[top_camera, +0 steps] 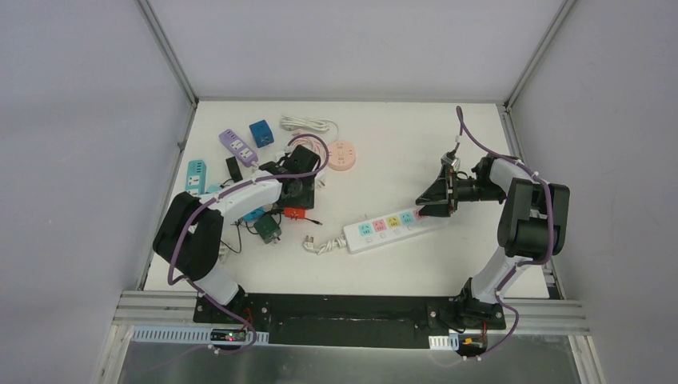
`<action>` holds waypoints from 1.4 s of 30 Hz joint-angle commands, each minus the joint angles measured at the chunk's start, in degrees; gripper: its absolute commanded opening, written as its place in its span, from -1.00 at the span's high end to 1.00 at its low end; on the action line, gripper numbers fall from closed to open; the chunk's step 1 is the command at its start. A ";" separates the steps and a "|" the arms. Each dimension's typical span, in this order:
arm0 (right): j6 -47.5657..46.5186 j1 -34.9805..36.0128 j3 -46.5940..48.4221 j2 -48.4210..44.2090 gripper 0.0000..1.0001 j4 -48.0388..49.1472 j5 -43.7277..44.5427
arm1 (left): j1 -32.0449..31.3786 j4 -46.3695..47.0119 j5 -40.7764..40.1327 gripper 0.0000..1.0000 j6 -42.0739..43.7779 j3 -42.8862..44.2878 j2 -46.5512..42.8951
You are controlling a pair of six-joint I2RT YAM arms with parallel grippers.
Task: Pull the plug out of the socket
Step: Place the plug at the center of the board, then pick up the socket from the center of the board.
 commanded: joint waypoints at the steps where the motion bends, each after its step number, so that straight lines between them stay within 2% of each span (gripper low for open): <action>1: -1.81 -0.34 1.70 -0.67 -1.00 -0.22 -0.56 | 1.13 -0.06 -1.38 0.58 1.21 0.74 1.03; 3: -1.81 -0.34 1.66 -0.53 -0.99 -0.27 -0.53 | 1.40 -0.12 -1.21 0.52 1.21 0.87 1.40; 5: -1.77 -0.40 1.70 -0.53 -1.00 -0.27 -0.48 | 1.54 -0.30 -1.13 0.36 1.26 1.04 1.61; 8: -1.78 -0.39 1.70 -0.60 -1.00 -0.28 -0.36 | 1.72 -1.06 -0.14 -0.08 2.31 1.86 1.49; 10: -2.17 -0.41 1.83 -0.93 -1.00 -0.40 0.03 | 1.73 -2.05 1.32 -0.29 3.03 2.83 0.71; 12: -4.97 -0.34 2.30 -1.61 -1.00 -1.71 0.92 | 1.73 -2.50 3.51 -0.58 3.79 3.15 -1.01; 13: -7.00 -0.33 2.66 -1.97 -1.00 -2.84 1.71 | 1.73 -2.50 4.05 -0.82 3.84 3.11 -2.16; 14: -8.44 -0.34 2.94 -2.39 -1.00 -3.57 2.59 | 1.73 -2.40 4.58 -0.94 4.02 3.04 -3.23; 19: -13.51 -0.28 4.82 -5.67 -1.00 -5.38 7.59 | 1.73 -2.52 6.90 -0.98 5.34 2.62 -9.02; 26: -20.76 0.88 13.73 -13.00 -1.00 -4.47 21.90 | 1.73 -2.08 7.18 -0.98 5.96 1.24 -20.55; 28: -27.82 0.89 14.21 -16.16 -0.99 -3.58 21.58 | 1.73 -1.38 7.75 -0.98 5.52 0.94 -24.03; 32: -42.41 1.87 9.15 -21.36 -1.00 0.76 10.98 | 1.73 0.32 7.75 -0.98 3.85 0.16 -31.03; 34: -55.01 5.95 9.76 -18.97 -0.98 -6.45 10.00 | 1.73 0.73 6.20 -0.98 2.90 -0.19 -34.54; 36: -62.75 11.74 10.95 -16.29 -0.95 -10.76 14.37 | 1.74 0.67 4.38 -0.98 2.42 -0.38 -37.90; 42: -57.51 25.98 5.67 -15.70 -0.95 3.69 29.50 | 1.73 0.42 2.80 -0.98 1.58 -1.76 -44.66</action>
